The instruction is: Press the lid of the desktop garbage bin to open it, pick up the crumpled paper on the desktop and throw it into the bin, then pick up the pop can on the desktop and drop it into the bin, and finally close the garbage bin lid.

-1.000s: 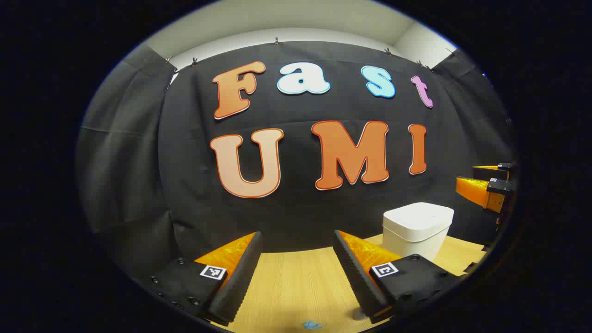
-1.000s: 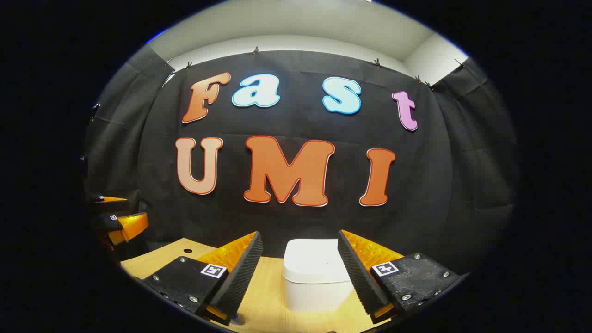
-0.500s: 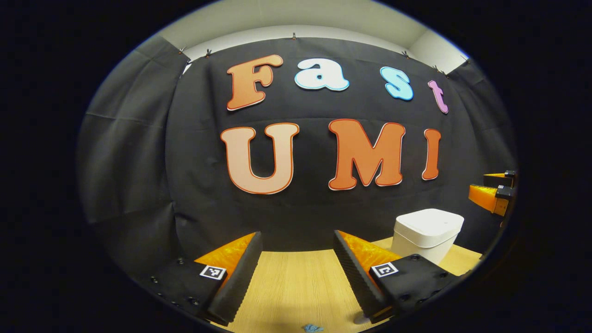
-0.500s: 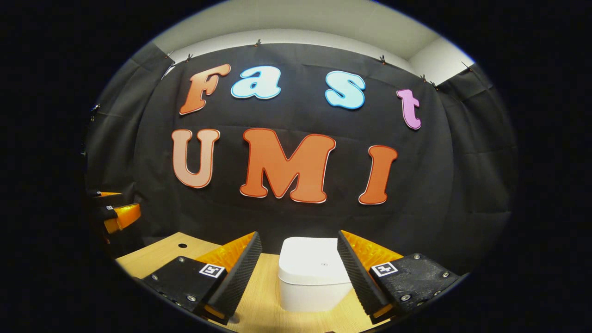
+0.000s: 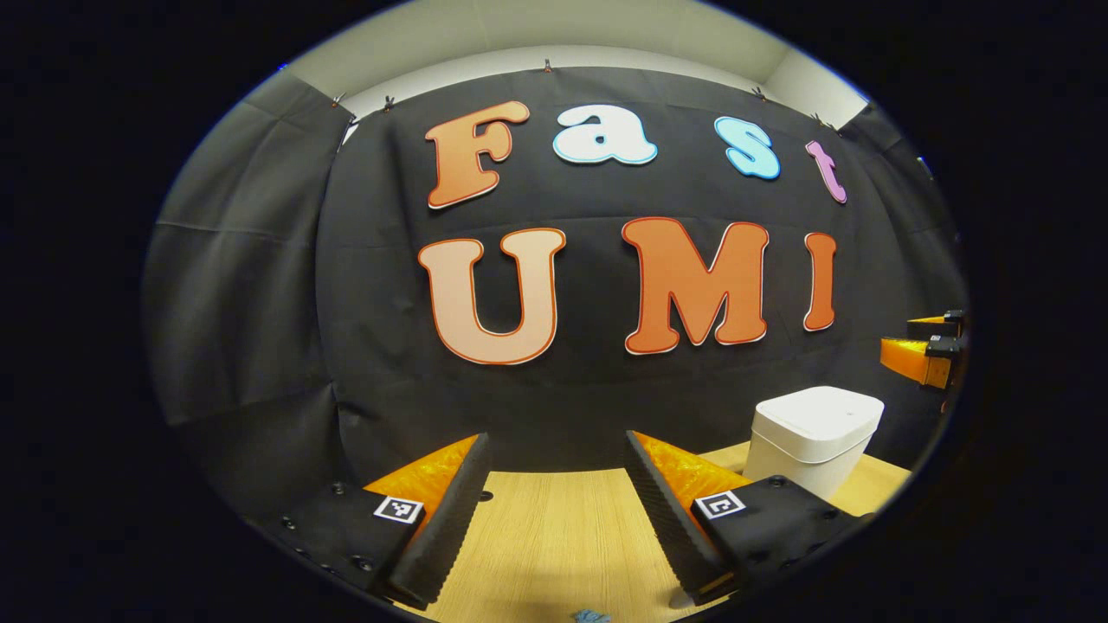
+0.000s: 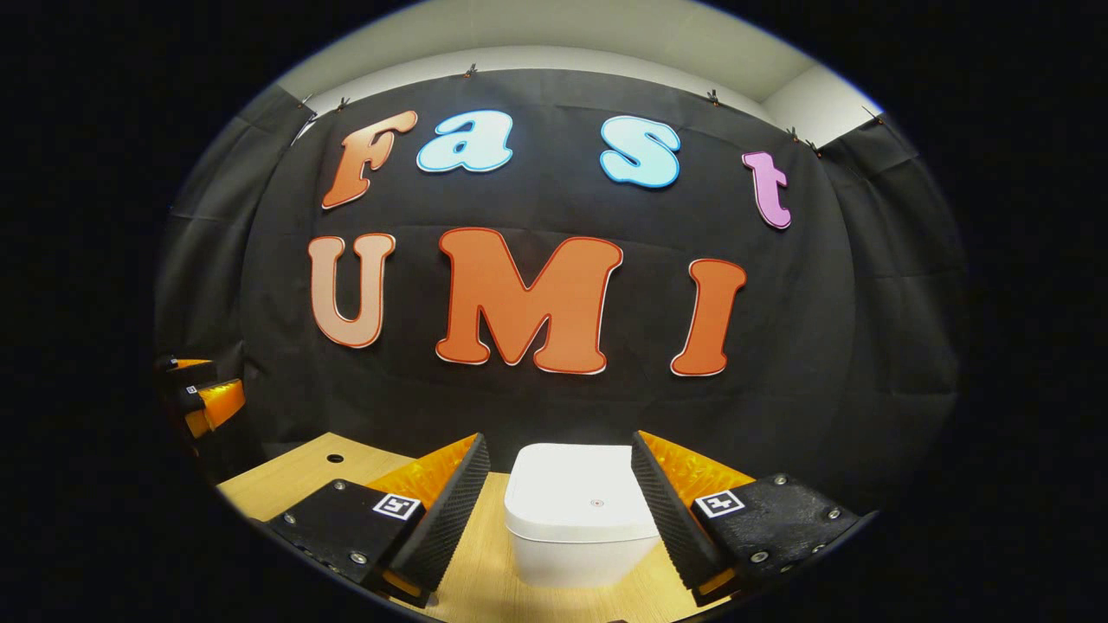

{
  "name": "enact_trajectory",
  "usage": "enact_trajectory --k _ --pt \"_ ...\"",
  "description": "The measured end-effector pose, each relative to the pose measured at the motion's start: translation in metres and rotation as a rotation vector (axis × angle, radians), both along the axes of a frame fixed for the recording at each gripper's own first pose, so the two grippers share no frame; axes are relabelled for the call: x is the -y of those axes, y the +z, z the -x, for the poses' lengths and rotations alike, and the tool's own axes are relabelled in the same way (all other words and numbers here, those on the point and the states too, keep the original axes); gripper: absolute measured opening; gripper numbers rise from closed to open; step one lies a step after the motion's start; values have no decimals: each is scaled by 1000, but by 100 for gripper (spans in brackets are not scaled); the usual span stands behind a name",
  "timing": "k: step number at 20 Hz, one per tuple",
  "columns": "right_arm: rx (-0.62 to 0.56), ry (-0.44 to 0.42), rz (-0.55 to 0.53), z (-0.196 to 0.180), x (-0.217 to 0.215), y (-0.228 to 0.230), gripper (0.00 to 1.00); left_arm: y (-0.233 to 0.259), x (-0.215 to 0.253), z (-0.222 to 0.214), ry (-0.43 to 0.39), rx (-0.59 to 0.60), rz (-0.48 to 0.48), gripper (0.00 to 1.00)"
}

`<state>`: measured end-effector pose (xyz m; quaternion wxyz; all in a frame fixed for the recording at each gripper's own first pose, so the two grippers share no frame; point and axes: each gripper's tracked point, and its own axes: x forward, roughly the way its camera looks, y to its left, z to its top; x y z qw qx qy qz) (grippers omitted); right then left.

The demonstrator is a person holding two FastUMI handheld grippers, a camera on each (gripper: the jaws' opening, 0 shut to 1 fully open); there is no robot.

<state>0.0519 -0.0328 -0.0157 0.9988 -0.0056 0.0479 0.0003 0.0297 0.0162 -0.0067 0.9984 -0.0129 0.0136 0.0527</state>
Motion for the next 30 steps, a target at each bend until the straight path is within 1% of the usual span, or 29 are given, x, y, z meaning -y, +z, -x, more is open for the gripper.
enact_trajectory --k 4,7,9,11,12,13,14,15,16,18,21,23,24,25,27,29,30 --pt "-24 -14 5 -4 5 -4 99 -8 0 0 -1 -15 -7 98" --pt "-26 -10 6 -8 7 -1 97 -14 -3 1 2 -27 -13 98" --pt "-49 -9 16 -11 9 0 94 -20 -4 2 3 -37 -10 98" --pt "-79 -4 33 -16 11 1 88 -25 -6 2 6 -43 -13 98" --pt "-91 -1 40 -17 12 2 83 -25 -9 4 8 -45 -17 98" --pt "-98 -3 45 -21 12 5 81 -25 -12 5 11 -47 -21 98" --pt "-107 -3 48 -23 13 8 73 -28 -12 5 14 -51 -23 98" --pt "-115 3 50 -25 12 10 70 -32 -15 6 17 -56 -22 98" --pt "-126 11 55 -28 11 12 64 -34 -17 6 22 -60 -22 98" --pt "-175 41 72 -30 6 10 56 -37 -23 8 35 -63 -22 98" --pt "-240 49 94 -34 10 11 52 -41 -32 11 54 -69 -17 98" --pt "-268 59 106 -37 10 14 47 -44 -38 15 71 -73 -10 98" --pt "-273 60 118 -40 12 17 41 -45 -40 15 77 -77 -8 98" --pt "-281 60 132 -43 14 19 39 -46 -43 17 86 -80 -8 98" --pt "-309 63 137 -47 18 21 31 -50 -47 20 98 -85 -7 98" --pt "-345 66 109 -49 21 18 19 -54 -52 22 112 -92 -8 98" --pt "-362 62 102 -51 23 17 12 -56 -53 24 119 -96 -9 98"
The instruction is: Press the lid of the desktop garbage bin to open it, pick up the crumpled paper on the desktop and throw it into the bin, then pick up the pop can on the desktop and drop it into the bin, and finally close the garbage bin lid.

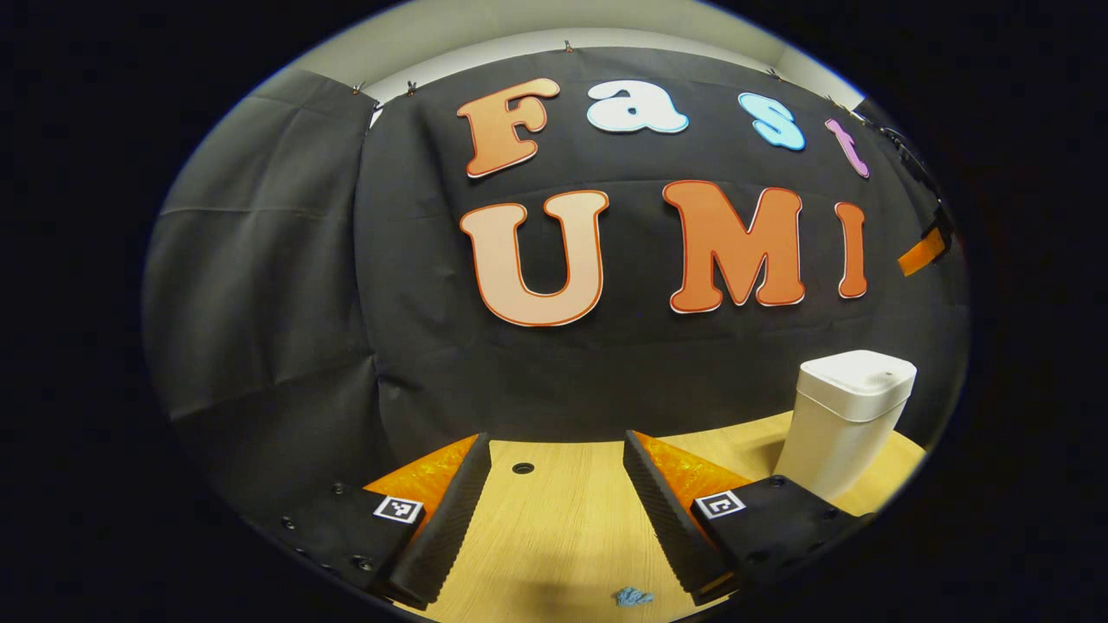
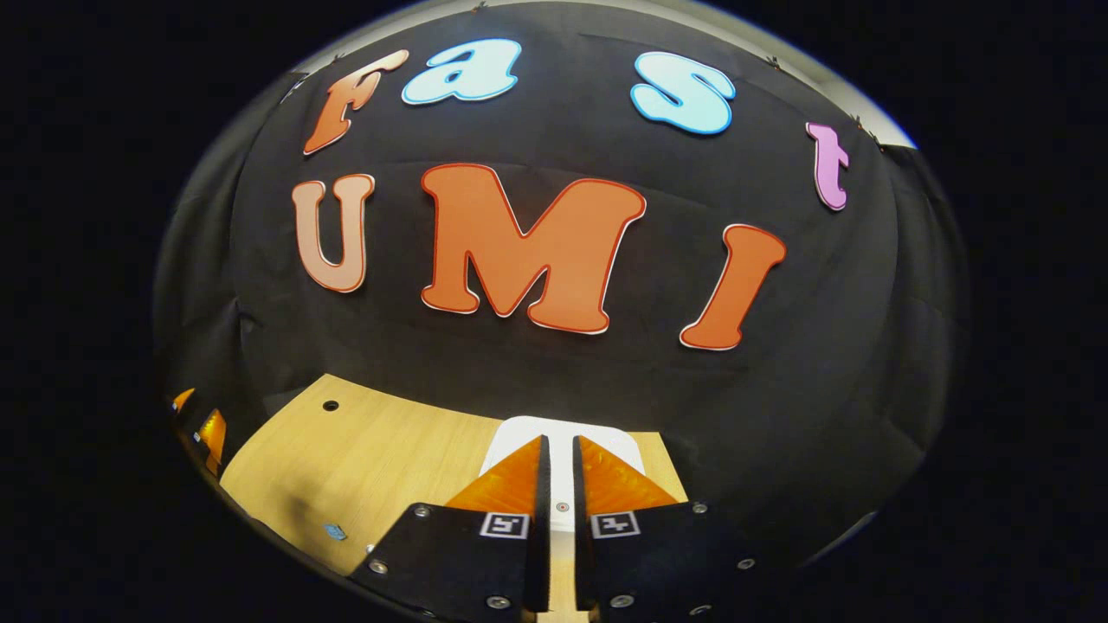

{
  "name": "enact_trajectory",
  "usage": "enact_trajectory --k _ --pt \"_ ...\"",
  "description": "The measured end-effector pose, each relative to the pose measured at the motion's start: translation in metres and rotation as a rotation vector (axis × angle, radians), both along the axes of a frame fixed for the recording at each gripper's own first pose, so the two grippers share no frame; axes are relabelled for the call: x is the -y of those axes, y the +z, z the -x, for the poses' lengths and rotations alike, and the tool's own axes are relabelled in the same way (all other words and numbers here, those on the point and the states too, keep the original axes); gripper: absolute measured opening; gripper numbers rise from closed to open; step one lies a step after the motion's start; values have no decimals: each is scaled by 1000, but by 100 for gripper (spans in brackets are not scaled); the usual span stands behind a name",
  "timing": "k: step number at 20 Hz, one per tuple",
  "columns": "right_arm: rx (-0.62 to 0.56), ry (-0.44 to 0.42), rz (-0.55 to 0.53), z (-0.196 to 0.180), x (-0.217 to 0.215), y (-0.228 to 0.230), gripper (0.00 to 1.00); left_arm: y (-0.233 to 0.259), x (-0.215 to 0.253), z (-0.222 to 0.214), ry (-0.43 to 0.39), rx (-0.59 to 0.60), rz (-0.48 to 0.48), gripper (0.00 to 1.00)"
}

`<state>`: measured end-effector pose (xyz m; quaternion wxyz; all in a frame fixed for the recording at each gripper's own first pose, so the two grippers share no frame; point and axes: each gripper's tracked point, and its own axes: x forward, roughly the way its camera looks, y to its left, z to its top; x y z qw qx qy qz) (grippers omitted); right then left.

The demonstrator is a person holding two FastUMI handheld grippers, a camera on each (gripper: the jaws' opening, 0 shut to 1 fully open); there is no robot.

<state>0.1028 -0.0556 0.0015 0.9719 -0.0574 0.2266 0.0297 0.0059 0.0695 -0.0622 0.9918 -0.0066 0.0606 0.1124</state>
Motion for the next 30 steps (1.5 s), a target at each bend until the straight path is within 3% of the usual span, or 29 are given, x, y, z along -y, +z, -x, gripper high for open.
enact_trajectory --k 2,5,7,14,15,18,21,22,23,25,29,30 --pt "-38 7 -2 -3 4 -6 4 -3 -2 3 11 -9 -1 98" --pt "-131 50 -66 -5 -2 -18 1 -9 -5 6 23 -25 -5 98" --pt "-193 54 -112 -6 -2 -29 1 -13 -8 9 28 -33 -20 98" --pt "-325 87 -104 -20 0 -63 1 -27 -15 16 70 -71 -27 98" --pt "-345 89 -107 -22 0 -69 1 -30 -18 17 82 -80 -30 94" --pt "-406 102 -114 -25 -2 -88 1 -34 -21 20 106 -94 -42 98" --pt "-457 90 -125 -31 -1 -105 1 -34 -24 23 130 -100 -56 94" --pt "-469 87 -130 -33 0 -111 1 -35 -25 24 137 -103 -55 98" --pt "-488 89 -135 -33 -1 -117 1 -35 -26 24 144 -107 -53 94" --pt "-520 91 -145 -31 -2 -130 1 -37 -28 25 158 -113 -56 98" --pt "-546 65 -112 -33 7 -154 1 -42 -25 27 167 -128 -53 94" --pt "-563 68 -115 -29 5 -160 1 -45 -22 27 165 -137 -55 98"
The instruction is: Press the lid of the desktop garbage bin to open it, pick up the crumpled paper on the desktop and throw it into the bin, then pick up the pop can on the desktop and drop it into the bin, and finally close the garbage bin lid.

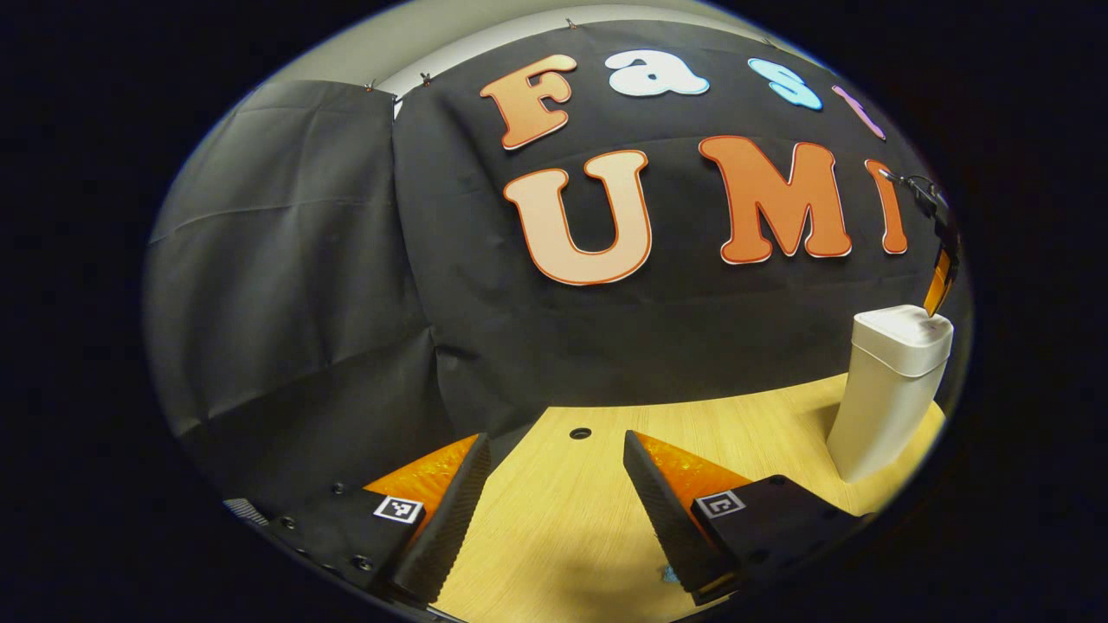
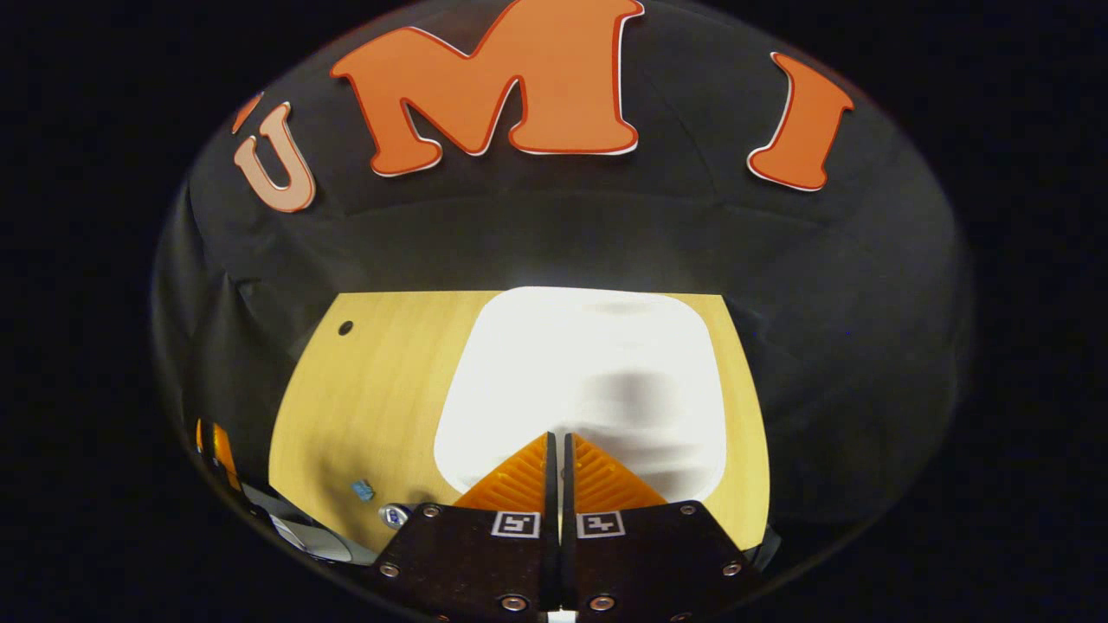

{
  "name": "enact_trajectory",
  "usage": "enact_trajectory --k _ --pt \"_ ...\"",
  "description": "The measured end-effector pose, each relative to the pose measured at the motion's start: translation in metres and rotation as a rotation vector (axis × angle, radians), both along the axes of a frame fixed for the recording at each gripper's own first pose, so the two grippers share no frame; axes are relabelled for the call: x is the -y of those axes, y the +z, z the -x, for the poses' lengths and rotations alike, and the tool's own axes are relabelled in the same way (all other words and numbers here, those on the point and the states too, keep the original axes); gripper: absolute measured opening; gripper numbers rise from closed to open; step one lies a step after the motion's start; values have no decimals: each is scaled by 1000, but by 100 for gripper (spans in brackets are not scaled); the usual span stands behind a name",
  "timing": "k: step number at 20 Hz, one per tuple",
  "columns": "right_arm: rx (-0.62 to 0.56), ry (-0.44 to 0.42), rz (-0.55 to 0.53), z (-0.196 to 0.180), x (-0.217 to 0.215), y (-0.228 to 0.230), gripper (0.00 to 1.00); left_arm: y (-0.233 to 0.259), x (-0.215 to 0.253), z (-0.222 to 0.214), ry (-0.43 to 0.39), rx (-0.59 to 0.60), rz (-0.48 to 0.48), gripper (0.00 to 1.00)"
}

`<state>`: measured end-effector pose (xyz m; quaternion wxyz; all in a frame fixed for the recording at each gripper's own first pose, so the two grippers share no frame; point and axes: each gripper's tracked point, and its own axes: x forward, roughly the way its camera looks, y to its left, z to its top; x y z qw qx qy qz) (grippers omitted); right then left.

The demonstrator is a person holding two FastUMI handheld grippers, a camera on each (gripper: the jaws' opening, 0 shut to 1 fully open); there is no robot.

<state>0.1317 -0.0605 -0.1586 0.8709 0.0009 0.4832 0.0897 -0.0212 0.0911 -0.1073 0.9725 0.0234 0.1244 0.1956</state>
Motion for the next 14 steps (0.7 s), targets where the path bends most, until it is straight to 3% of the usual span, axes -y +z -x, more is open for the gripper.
enact_trajectory --k 2,3,10,14 --pt "6 -9 -14 2 -1 0 1 -4 3 1 -3 -18 -9 94" --pt "1 -17 -5 1 2 -5 1 -4 4 2 -5 -22 -13 98" --pt "38 -1 -30 4 1 -7 1 -8 21 -3 -26 -35 -6 98" --pt "81 -18 -59 -3 0 1 1 3 30 -6 -44 -25 -50 94"
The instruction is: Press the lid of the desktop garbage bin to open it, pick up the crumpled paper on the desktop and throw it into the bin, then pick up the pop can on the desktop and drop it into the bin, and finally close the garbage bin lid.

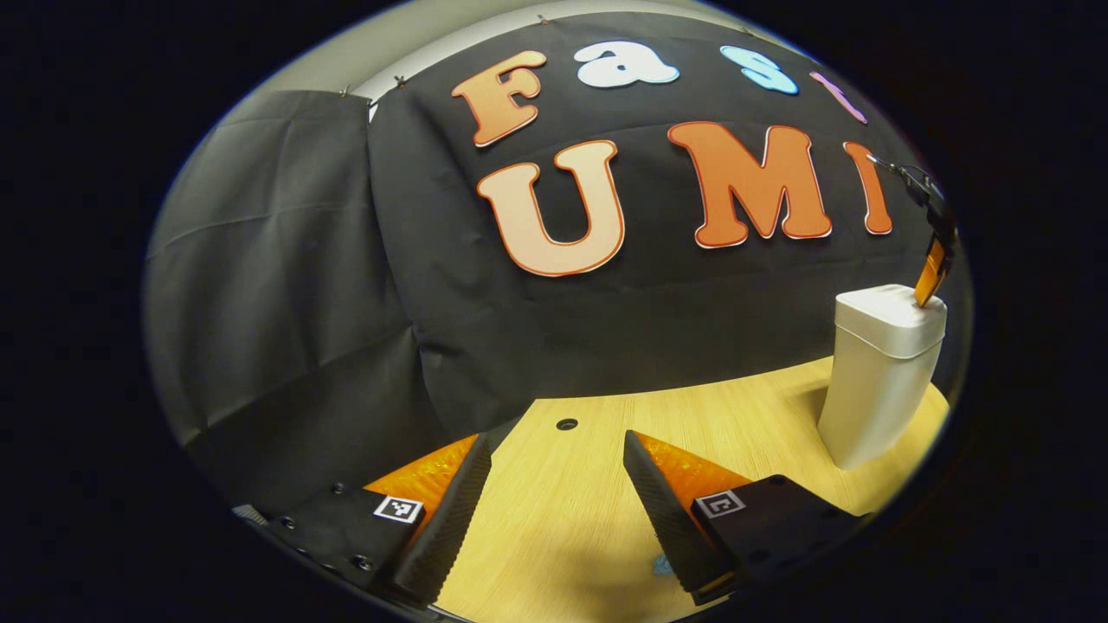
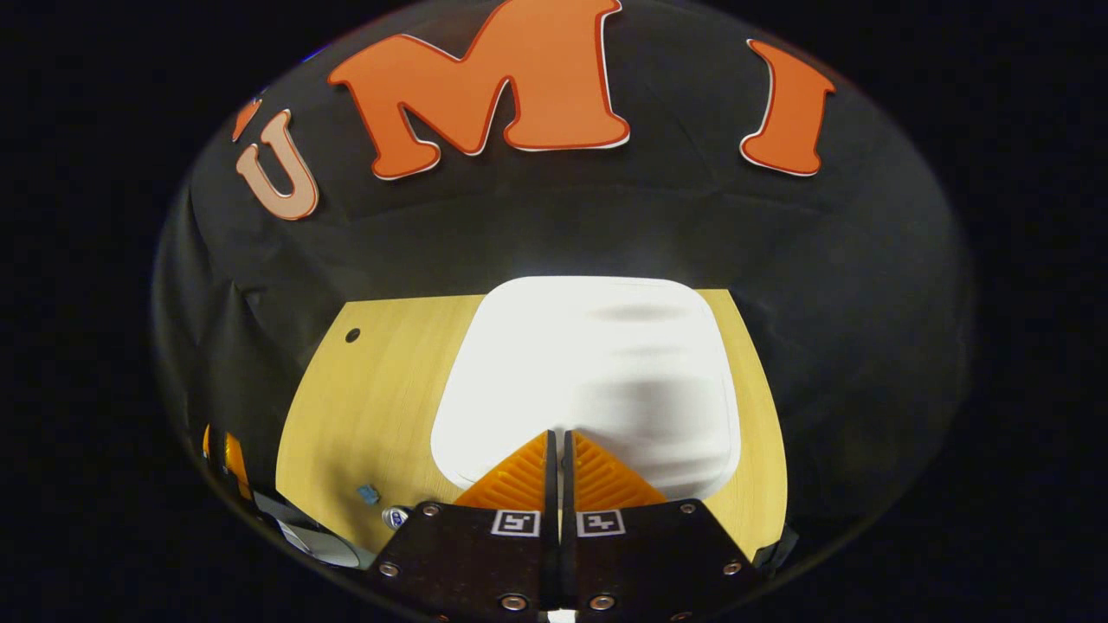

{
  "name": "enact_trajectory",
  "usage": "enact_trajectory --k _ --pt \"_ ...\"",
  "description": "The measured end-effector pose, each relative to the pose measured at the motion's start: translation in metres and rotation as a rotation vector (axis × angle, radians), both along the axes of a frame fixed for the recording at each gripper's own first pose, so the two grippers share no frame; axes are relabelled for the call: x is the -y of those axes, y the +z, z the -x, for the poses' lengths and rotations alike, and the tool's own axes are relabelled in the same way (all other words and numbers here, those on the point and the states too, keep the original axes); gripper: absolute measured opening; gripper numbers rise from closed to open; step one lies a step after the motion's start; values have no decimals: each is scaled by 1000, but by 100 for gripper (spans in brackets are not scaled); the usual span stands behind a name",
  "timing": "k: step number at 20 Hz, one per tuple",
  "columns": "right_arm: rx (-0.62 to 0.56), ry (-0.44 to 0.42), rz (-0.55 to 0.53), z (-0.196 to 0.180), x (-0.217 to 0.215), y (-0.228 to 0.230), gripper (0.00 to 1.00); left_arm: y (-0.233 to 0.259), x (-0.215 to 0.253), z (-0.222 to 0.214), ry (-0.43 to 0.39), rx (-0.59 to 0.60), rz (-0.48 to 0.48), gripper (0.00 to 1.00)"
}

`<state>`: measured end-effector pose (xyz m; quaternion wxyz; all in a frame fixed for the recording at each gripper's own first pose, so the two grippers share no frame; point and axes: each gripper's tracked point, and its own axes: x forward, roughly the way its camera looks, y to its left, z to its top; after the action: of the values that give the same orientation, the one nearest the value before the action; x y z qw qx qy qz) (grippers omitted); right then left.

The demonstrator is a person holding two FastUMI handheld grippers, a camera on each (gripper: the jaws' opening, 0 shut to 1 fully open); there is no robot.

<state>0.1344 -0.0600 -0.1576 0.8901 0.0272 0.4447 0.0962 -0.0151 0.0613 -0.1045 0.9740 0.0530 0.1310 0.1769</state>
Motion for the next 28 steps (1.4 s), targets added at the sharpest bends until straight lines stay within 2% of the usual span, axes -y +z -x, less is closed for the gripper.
enact_trajectory --k 2,3,7,8,12,16,17,19,22,23,24,25,26,27,28 --pt "32 5 4 -2 2 7 1 1 2 1 1 -1 -4 94" --pt "45 4 -6 -2 1 10 1 0 2 1 3 -5 -1 100" --pt "148 16 -13 -11 5 36 1 -4 9 -1 15 -7 -2 98" --pt "188 26 7 -14 7 45 1 -3 10 -1 16 -6 -2 94" --pt "363 63 60 -32 9 86 1 -2 27 -6 6 0 0 98" --pt "483 84 39 -42 6 117 1 3 41 -5 11 17 1 94" --pt "509 81 29 -41 8 122 1 3 43 -3 14 22 8 98" --pt "569 79 40 -43 15 132 1 2 47 3 19 28 25 94" --pt "649 63 30 -35 15 149 1 7 45 8 13 51 38 94" --pt "680 55 20 -32 12 156 1 9 42 6 8 60 44 98" --pt "709 43 24 -30 11 161 1 11 40 4 -1 74 54 98" --pt "733 30 36 -25 12 165 1 16 39 0 -12 86 66 98" --pt "755 21 52 -20 13 167 2 18 37 -3 -23 96 75 94" --pt "772 22 70 -11 12 167 3 17 36 -6 -40 94 83 98" --pt "781 26 89 -4 10 164 6 16 37 -8 -58 91 87 98"
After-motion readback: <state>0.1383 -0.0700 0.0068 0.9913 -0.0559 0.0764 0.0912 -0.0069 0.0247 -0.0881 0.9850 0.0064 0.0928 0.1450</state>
